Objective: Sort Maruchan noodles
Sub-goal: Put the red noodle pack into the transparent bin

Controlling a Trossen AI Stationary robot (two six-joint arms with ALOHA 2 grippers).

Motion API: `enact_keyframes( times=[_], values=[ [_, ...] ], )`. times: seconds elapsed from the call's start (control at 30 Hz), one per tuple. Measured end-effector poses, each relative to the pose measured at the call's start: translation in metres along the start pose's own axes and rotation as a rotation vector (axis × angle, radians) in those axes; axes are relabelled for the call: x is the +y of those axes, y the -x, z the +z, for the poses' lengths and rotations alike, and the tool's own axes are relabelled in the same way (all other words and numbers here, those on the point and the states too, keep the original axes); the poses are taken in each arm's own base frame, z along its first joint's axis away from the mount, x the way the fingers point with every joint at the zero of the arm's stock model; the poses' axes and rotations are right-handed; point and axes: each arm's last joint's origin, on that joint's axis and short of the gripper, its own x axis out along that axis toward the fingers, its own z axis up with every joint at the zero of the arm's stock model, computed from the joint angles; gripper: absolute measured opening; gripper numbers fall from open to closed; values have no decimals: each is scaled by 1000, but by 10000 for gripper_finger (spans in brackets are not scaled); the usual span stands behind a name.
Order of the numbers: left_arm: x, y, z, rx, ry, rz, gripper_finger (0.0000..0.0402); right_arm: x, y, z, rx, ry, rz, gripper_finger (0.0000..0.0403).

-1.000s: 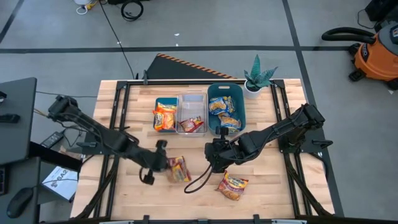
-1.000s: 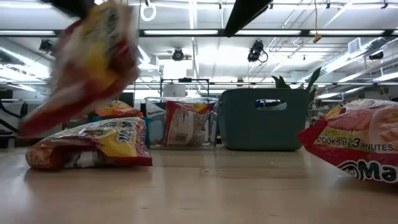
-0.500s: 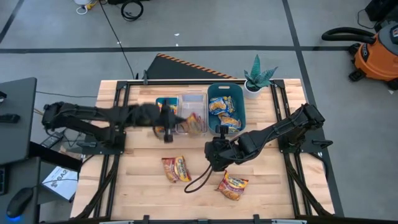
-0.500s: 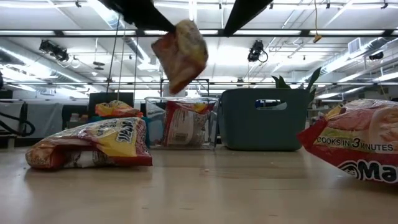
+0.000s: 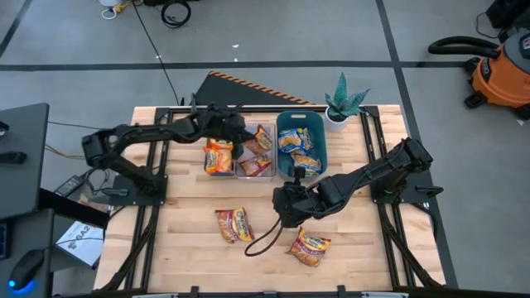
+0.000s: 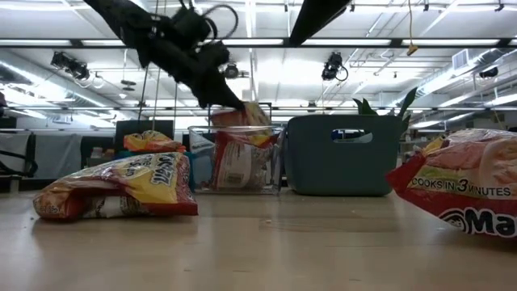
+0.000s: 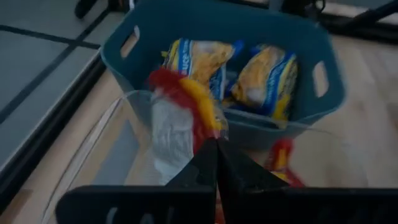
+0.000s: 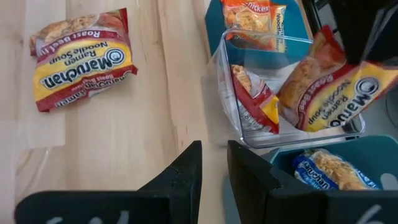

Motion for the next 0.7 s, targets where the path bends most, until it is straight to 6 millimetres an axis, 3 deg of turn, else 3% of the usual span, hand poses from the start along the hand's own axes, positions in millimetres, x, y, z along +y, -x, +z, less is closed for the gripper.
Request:
enact_keyframes(
  times=[0.3,0.53,0.7],
  values=[
    [12,-18,-16,70,5,57,21,6,4,-1,-12,-46,15,82],
    [12,-6,-9,63,-29,141,127,6,4,0,-14,-60,17,82],
    [-14,18,7,12,-92,17,178,5,3,-1,-6,-53,18,82]
  ],
)
